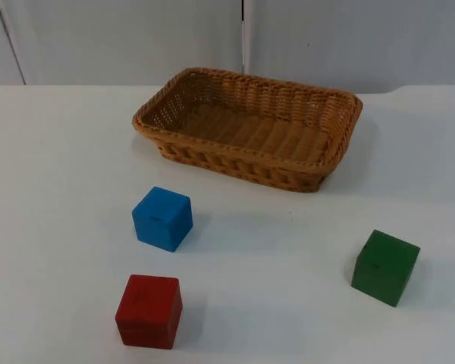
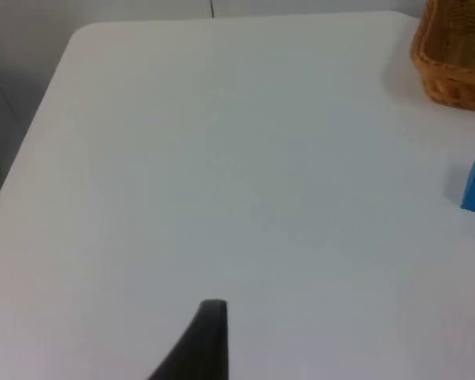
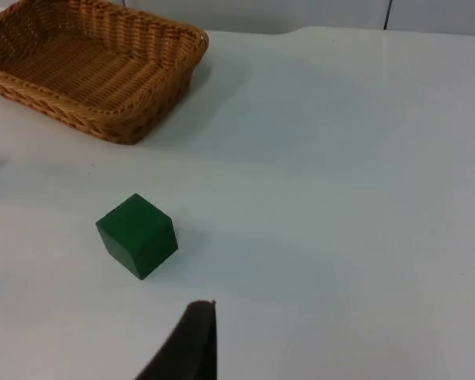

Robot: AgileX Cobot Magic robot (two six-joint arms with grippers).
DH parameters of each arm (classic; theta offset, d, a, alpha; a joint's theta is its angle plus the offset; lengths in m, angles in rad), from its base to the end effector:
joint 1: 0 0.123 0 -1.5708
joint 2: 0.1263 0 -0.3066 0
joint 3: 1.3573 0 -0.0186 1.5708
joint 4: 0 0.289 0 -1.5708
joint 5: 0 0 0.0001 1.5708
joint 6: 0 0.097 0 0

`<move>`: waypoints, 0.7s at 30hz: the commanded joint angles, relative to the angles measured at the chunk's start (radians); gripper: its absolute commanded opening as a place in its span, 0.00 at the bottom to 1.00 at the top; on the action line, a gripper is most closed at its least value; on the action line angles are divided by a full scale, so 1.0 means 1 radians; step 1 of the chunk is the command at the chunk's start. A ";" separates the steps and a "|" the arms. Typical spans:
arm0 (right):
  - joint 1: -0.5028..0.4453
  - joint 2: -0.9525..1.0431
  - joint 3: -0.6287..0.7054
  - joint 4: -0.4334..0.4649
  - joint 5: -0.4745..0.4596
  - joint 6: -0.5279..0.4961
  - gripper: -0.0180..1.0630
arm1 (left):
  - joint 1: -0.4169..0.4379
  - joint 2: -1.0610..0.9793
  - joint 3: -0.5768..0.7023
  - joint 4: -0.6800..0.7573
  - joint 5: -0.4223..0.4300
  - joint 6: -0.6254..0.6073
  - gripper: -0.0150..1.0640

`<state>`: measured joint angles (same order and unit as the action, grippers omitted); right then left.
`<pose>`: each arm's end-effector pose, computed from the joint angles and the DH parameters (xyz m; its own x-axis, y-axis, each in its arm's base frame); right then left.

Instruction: Pick up one cube with each hand and place exactly two cubes into the same basket, leaving the remaining cube outside.

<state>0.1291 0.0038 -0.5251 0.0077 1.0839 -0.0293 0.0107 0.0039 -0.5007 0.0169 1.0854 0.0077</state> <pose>0.0085 0.0018 0.2988 -0.4503 -0.0844 -0.8889 -0.1464 0.9890 -0.0197 0.0118 0.0016 0.2910 -0.4809 0.0104 -0.8767 -0.0163 0.9996 0.0208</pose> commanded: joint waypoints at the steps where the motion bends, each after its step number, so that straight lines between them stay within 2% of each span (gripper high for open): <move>1: -0.006 0.005 -0.013 0.007 -0.008 -0.008 0.99 | 0.003 -0.004 -0.012 -0.017 -0.017 -0.002 0.99; 9: -0.006 0.166 -0.103 0.004 -0.011 -0.015 0.99 | 0.003 0.061 -0.079 -0.006 -0.026 -0.002 0.99; 21: -0.006 0.347 -0.176 0.004 -0.036 -0.015 0.99 | 0.003 0.130 -0.105 -0.028 -0.044 -0.002 0.99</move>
<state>0.1291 0.3214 -0.6875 0.0119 1.0657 -0.0408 0.0107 0.1232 -0.5984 0.0100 1.0607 0.0095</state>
